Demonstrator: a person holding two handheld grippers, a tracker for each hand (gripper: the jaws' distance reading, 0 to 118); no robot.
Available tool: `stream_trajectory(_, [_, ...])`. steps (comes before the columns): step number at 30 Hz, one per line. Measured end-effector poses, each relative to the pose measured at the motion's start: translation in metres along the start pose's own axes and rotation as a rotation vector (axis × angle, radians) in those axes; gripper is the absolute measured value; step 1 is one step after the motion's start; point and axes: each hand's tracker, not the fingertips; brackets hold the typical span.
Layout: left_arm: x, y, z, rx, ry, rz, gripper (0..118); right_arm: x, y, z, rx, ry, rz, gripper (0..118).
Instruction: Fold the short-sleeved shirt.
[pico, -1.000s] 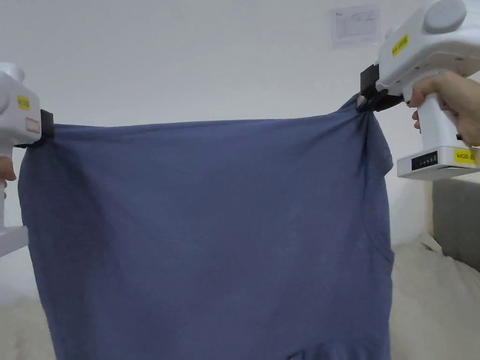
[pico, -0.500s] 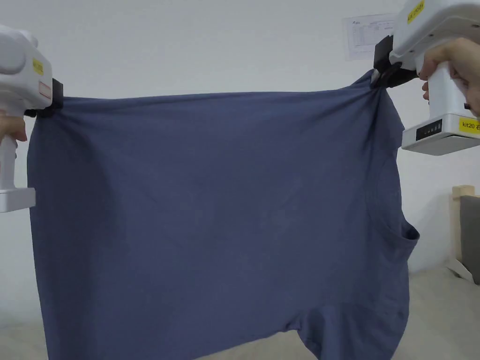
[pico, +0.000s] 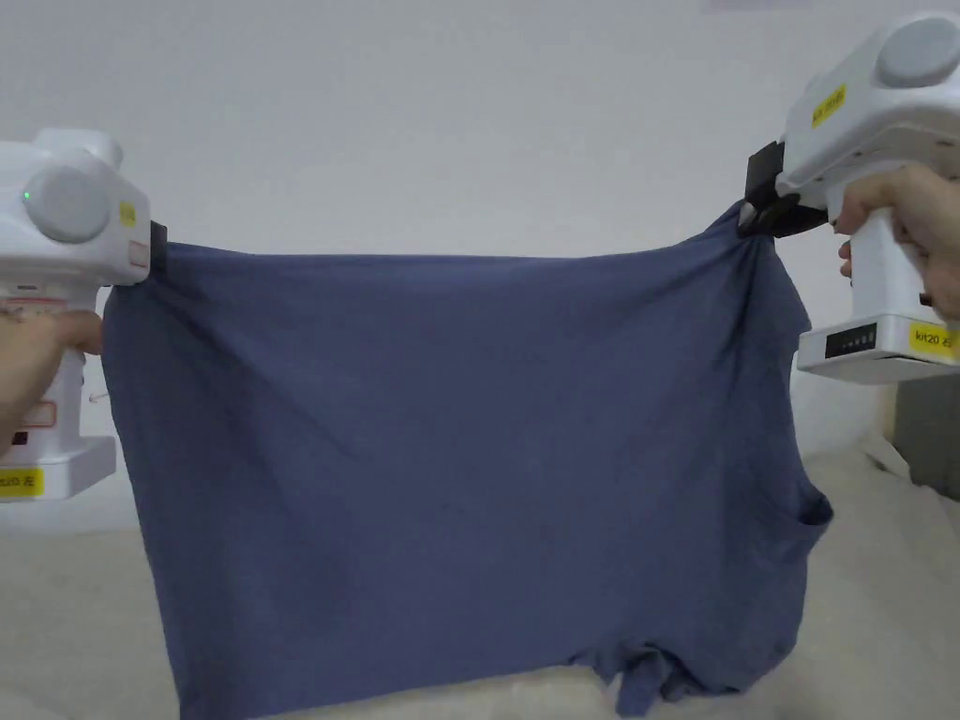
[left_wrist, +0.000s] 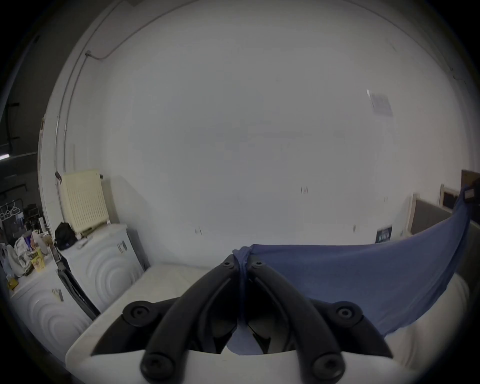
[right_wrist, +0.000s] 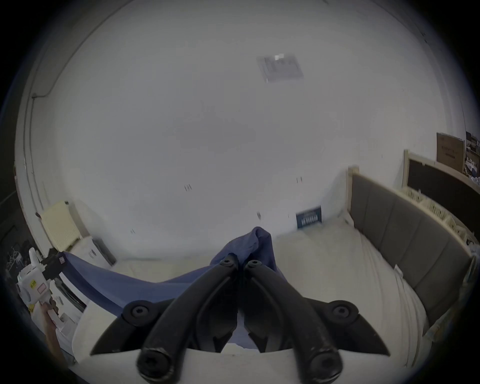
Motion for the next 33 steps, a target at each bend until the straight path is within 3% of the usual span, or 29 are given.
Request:
stream_trajectory(6, [0.039, -0.151, -0.032, -0.275, -0.072, -0.065, 4, 0.045, -0.108, -0.088, -0.231, -0.133, 0.029, 1])
stream_trajectory(9, [0.060, -0.217, -0.031, -0.330, -0.079, -0.122, 4, 0.070, -0.178, -0.119, -0.344, -0.137, 0.062, 1])
stream_trajectory(14, [0.072, -0.294, -0.064, -0.532, -0.108, -0.152, 4, 0.102, -0.271, -0.151, -0.526, -0.171, -0.009, 1])
stream_trajectory(18, [0.064, -0.326, -0.072, -0.625, -0.101, -0.141, 4, 0.127, -0.306, -0.161, -0.564, -0.206, -0.034, 1])
stream_trajectory(21, [0.050, -0.326, -0.058, -0.619, -0.119, -0.070, 4, 0.138, -0.309, -0.149, -0.549, -0.190, -0.094, 1])
stream_trajectory(27, [0.038, -0.322, -0.003, -0.597, -0.126, -0.078, 4, 0.115, -0.310, -0.084, -0.514, -0.154, -0.054, 1])
stream_trajectory(33, [0.016, -0.340, 0.087, -0.576, -0.132, -0.064, 4, 0.109, -0.339, 0.011, -0.471, -0.122, -0.077, 1])
